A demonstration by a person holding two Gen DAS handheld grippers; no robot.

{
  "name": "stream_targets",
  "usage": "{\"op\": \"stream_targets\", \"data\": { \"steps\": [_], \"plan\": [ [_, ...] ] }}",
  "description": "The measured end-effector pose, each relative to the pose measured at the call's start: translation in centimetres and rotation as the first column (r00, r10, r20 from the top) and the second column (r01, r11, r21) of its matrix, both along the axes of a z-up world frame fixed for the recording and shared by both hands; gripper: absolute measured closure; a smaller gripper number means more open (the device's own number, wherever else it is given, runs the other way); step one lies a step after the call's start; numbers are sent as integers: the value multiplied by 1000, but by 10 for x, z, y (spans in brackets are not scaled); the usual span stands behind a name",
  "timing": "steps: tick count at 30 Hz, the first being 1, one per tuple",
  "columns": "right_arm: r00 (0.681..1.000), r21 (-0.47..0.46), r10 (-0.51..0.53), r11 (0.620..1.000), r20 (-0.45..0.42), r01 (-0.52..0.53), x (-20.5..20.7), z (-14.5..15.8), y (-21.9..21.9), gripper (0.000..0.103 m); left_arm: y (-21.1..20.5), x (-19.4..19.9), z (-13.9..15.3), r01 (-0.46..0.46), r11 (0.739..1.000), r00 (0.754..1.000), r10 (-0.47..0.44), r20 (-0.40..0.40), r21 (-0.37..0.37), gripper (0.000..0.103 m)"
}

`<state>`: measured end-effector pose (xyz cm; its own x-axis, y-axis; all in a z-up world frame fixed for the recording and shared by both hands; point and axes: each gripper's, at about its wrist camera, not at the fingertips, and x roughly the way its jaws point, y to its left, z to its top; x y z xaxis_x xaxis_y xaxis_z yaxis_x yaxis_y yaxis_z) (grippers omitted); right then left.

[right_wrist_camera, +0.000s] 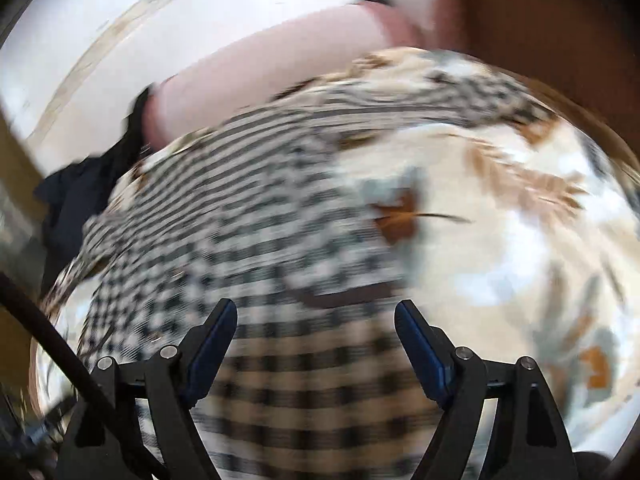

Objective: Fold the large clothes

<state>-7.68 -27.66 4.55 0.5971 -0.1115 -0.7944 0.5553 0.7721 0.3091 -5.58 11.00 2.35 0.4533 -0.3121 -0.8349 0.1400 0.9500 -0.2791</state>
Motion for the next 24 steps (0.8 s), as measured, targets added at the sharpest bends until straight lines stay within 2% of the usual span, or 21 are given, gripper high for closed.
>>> {"op": "stream_targets", "data": {
  "steps": [1,3,5,7,8,9,10,11,12,13,14,16,18,22,24],
  "plan": [
    [999,-33,-29,999,-22,28,-6,-1,-9,18,-1,-2,-5,28,998,999,-29,-19,-49,17],
    [997,-64,-66,996,44,69,-32,-12,-31,18,-8,-9,-6,58,997,998,-58,5,-57,17],
    [998,-10,-56,998,6,56,-37,-19,-38,18,-17,-14,-8,111,990,994,-111,10,-81,18],
    [998,53,-7,999,-55,10,-32,-28,-30,18,-27,-18,-9,133,989,991,-132,17,-70,34],
    [997,62,19,998,-79,-14,-29,-33,-23,18,-33,-19,-9,137,990,990,-137,15,-25,56],
    [995,8,27,1000,-98,-26,-31,-33,-11,18,-39,-20,-8,129,991,991,-130,19,45,82],
    [991,-33,39,998,-131,-43,-31,-30,4,29,-41,-21,-6,119,988,992,-122,24,98,92],
    [989,-54,59,996,-137,-67,-31,-31,12,51,-38,-20,-3,122,989,992,-124,21,87,93],
    [988,-64,71,995,-137,-80,-32,-30,18,61,-33,-19,1,112,992,993,-114,16,64,94],
    [988,-53,85,994,-125,-92,-35,-29,20,86,-25,-20,8,91,995,996,-92,18,43,94],
    [989,-20,97,995,-111,-100,-37,-28,19,95,-18,-22,13,81,996,996,-82,25,32,95],
    [992,5,82,997,-91,-82,-45,-19,14,96,-6,-30,26,65,998,997,-66,47,25,96],
    [994,5,79,997,-72,-79,-59,-8,13,97,2,-40,34,56,996,995,-60,76,63,97],
    [992,-21,80,996,-100,-82,-70,0,10,96,17,-47,26,50,995,997,-55,56,86,96],
    [991,-51,30,998,-128,-37,-72,2,4,94,24,-47,22,54,995,996,-59,60,79,93]
  ]
}}
